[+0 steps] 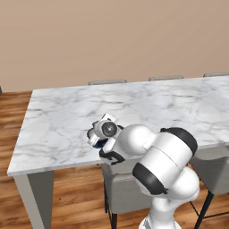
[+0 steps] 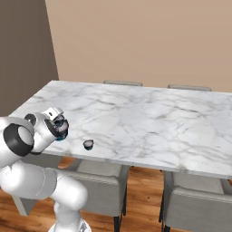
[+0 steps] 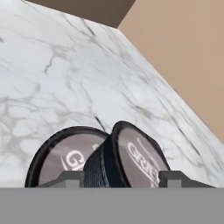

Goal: Stack the yogurt containers by placing the smaller containers on top of the larger containers.

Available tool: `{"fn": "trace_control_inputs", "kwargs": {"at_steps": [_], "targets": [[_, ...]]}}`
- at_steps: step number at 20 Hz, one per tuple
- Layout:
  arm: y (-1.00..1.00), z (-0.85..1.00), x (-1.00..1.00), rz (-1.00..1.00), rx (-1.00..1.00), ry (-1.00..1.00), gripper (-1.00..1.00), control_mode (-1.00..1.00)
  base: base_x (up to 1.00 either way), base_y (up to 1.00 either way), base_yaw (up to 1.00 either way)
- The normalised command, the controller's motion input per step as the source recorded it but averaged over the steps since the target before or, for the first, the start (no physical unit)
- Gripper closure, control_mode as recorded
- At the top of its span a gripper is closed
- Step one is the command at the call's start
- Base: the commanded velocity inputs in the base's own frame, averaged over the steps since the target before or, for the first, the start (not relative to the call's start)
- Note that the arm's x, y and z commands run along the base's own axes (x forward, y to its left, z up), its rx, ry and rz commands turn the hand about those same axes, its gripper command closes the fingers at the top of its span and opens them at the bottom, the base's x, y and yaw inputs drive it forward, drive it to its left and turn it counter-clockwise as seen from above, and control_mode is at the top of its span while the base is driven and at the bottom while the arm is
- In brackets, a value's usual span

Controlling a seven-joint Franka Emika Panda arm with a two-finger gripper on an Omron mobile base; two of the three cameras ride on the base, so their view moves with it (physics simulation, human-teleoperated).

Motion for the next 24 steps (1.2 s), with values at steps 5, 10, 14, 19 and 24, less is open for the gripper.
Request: {"fn": "trace_control_inputs", "kwargs": {"at_steps": [5,10,14,19,24], "targets": [[0.01,-0.08,-0.06,0.00,0.00,0.00,-1.00,-1.00,0.00,0.00,0.00],[0.00,0.00,-0.01,0.00,0.00,0.00,-1.00,-1.00,0.00,0.00,0.00],[0.00,0.08,-0.02,0.00,0.00,0.02,-1.00,-1.00,0.00,0.00,0.00],[0.00,0.28,0.00,0.00,0.00,0.08,-1.00,-1.00,0.00,0.00,0.00],[0.00,0.47,0.00,0.00,0.00,0.11,-1.00,-1.00,0.00,0.00,0.00]]}}
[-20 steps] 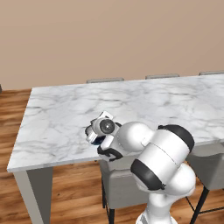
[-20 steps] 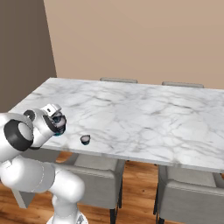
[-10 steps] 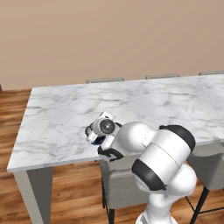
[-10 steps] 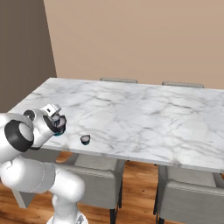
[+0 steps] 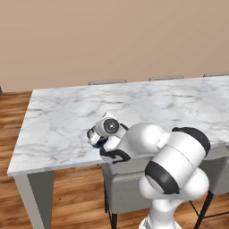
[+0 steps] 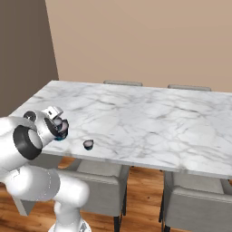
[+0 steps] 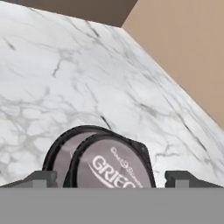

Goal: Stack the yogurt containers by placing the smaller containers on top of the larger containers.

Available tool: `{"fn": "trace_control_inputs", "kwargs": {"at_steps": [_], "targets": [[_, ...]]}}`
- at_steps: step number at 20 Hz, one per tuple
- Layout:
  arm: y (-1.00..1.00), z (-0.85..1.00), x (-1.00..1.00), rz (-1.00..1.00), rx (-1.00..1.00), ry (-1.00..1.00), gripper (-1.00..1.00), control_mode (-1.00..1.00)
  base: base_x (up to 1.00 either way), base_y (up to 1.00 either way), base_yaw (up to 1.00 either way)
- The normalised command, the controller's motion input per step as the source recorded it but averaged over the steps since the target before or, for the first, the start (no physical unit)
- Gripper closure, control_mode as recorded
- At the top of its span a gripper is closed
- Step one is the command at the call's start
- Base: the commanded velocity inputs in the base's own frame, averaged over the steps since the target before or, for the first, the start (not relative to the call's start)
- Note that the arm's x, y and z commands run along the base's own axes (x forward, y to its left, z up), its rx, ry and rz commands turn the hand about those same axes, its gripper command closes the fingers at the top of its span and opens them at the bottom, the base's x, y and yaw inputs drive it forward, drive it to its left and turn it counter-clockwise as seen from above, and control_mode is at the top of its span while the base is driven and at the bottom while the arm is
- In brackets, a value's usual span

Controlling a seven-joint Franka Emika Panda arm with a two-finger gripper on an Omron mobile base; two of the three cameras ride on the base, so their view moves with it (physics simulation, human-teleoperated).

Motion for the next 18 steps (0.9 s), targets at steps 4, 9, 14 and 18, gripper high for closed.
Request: {"fn": "trace_control_inputs", "kwargs": {"at_steps": [4,9,14,18], "targets": [[0.00,0.51,-0.08,0.00,0.03,0.07,-1.00,-1.00,0.00,0.00,0.00],[-0.01,0.57,-0.18,-0.03,0.02,0.05,-1.00,-1.00,0.00,0.00,0.00],[-0.03,0.54,-0.19,-0.15,0.04,0.07,-1.00,-1.00,0.00,0.00,0.00],[-0.19,0.49,-0.22,-0.25,0.08,0.10,-1.00,-1.00,0.00,0.00,0.00]]}}
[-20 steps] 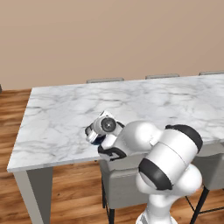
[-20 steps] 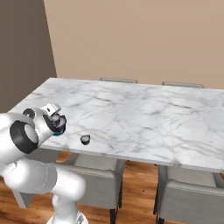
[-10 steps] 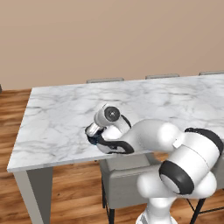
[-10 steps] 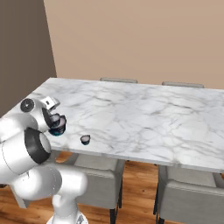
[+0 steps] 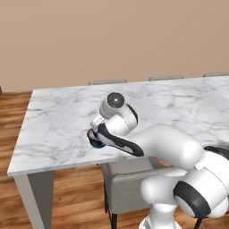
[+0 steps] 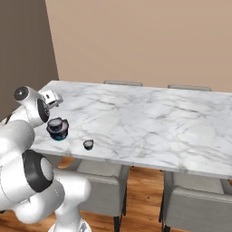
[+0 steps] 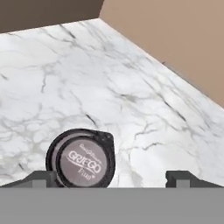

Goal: Stack the yogurt containers by placing the smaller containers on top of the larger containers.

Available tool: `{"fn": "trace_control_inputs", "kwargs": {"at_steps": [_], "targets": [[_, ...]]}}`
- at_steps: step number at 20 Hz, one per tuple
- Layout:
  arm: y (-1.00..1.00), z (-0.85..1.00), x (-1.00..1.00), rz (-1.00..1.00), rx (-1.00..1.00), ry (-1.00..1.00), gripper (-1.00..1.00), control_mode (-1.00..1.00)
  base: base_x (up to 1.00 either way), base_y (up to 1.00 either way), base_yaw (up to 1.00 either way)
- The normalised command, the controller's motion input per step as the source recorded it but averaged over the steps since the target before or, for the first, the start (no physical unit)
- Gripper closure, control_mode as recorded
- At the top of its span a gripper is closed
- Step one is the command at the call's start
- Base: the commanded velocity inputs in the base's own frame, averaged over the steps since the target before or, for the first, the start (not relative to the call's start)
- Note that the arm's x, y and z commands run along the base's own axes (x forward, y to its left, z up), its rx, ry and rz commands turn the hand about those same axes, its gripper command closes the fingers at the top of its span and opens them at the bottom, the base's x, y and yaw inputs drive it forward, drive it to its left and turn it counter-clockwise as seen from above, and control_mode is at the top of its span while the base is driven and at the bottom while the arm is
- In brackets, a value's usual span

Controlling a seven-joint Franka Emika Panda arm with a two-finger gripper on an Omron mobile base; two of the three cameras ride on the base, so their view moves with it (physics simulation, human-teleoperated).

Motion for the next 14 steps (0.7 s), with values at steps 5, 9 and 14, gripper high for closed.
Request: {"fn": "trace_control_inputs", "kwargs": {"at_steps": [5,9,14], "targets": [[-0.27,0.23,-0.48,-0.20,0.14,0.09,-1.00,-1.00,0.00,0.00,0.00],[-0.27,0.02,-0.41,-0.15,0.14,0.09,-1.00,-1.00,0.00,0.00,0.00],[-0.46,0.00,-0.25,-0.05,0.04,0.06,-1.00,-1.00,0.00,0.00,0.00]]}}
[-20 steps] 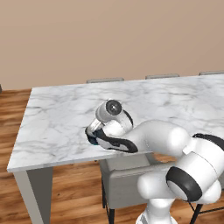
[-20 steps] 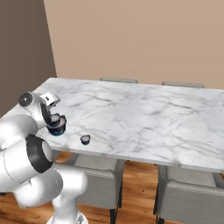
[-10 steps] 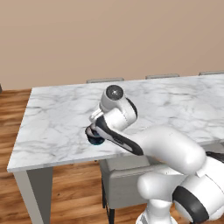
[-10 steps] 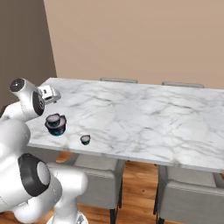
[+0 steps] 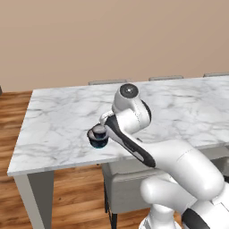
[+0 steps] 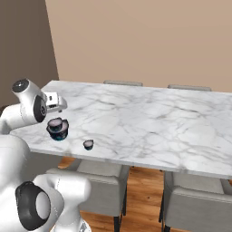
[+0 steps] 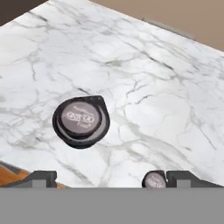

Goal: Stack the yogurt containers by placing the smaller containers on top of the larger containers.

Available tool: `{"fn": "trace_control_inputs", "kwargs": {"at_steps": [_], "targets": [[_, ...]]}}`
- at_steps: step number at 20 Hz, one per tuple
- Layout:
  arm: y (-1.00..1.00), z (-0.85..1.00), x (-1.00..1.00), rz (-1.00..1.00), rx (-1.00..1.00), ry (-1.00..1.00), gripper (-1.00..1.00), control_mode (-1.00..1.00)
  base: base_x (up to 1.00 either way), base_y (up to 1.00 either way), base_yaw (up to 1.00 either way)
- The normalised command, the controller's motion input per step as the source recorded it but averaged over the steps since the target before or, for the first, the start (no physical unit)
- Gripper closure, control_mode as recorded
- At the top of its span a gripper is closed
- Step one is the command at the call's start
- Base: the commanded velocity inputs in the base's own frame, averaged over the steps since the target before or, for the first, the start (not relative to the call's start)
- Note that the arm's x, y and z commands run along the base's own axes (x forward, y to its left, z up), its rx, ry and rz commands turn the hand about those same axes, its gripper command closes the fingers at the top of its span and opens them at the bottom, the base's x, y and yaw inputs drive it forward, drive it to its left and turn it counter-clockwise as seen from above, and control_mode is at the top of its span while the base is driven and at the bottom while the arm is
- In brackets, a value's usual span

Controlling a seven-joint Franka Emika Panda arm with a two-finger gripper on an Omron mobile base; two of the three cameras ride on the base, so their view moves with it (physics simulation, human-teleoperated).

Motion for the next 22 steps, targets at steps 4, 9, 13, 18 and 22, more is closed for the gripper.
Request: {"fn": "trace_control_inputs", "kwargs": {"at_steps": [4,9,13,18,22], "targets": [[-0.49,0.00,-0.03,-0.01,0.02,0.04,-1.00,-1.00,0.00,0.00,0.00],[-0.43,-0.01,0.00,0.00,0.00,0.01,-1.00,-1.00,0.00,0.00,0.00],[-0.44,-0.04,0.00,0.00,0.00,0.00,-1.00,-1.00,0.00,0.00,0.00],[-0.39,-0.02,0.00,0.00,0.02,0.02,-1.00,-1.00,0.00,0.00,0.00],[-0.28,-0.01,0.00,-0.02,0.05,0.05,-1.00,-1.00,0.00,0.00,0.00]]}}
